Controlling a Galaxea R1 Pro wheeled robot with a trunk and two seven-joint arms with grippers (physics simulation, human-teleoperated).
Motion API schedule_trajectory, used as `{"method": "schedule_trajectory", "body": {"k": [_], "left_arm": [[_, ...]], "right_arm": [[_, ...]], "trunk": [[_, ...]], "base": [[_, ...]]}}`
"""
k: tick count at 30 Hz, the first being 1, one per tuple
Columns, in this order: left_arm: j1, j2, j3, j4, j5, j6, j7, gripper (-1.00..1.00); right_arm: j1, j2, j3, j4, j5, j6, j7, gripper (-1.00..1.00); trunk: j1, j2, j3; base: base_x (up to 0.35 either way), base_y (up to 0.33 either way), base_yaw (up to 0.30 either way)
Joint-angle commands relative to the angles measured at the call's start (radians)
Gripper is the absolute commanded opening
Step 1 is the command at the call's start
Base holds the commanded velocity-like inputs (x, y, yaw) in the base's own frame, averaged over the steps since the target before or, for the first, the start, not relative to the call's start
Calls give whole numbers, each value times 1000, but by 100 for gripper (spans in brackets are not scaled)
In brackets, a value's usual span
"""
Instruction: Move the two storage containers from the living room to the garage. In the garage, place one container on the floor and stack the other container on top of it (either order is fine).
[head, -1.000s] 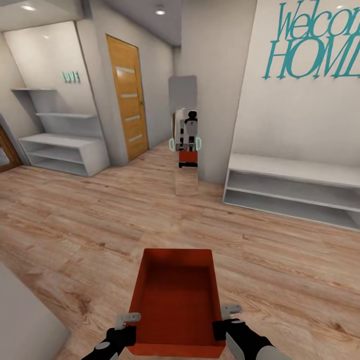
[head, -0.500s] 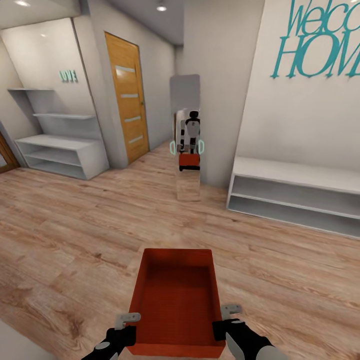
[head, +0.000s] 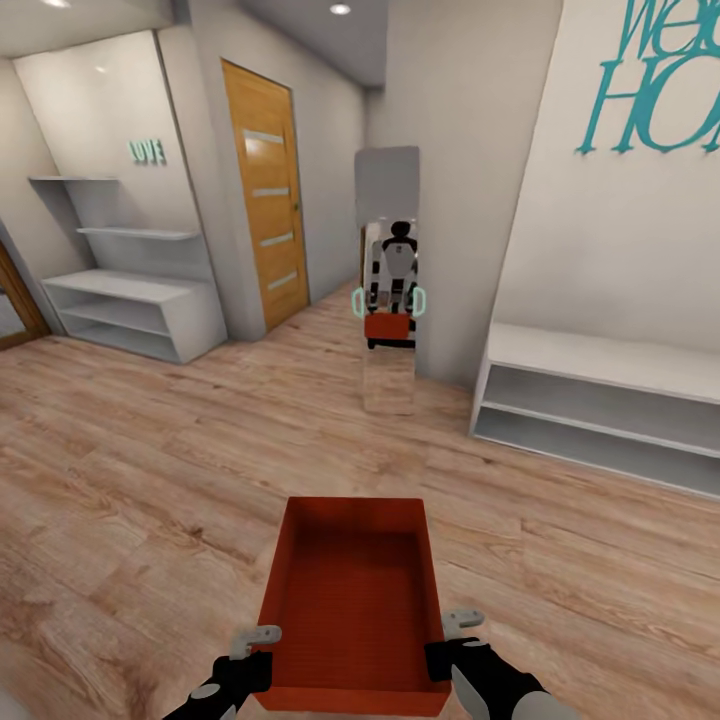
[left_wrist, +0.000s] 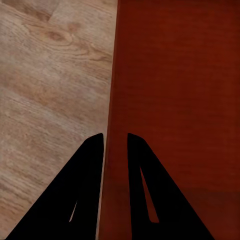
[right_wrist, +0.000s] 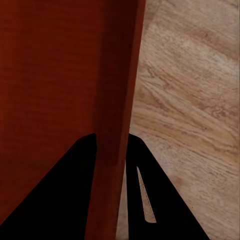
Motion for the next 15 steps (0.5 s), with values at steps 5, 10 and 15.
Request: {"method": "schedule_trajectory", "body": {"k": [5, 10, 15], "left_arm": [[-1, 1, -1, 1, 7, -4, 8, -100], [-1, 1, -1, 1, 7, -4, 8, -100], [-1, 1, -2, 1, 7, -4, 8, -100]], "right_arm": [[0, -10, 1, -3, 20, 8, -9, -100], [0, -10, 1, -3, 21, 8, -9, -100], [0, -10, 1, -3, 20, 8, -9, -100]], "trunk": [[1, 0, -1], [1, 0, -1], [1, 0, -1]], "base": [[343, 0, 94], [343, 0, 233], [343, 0, 150]]}}
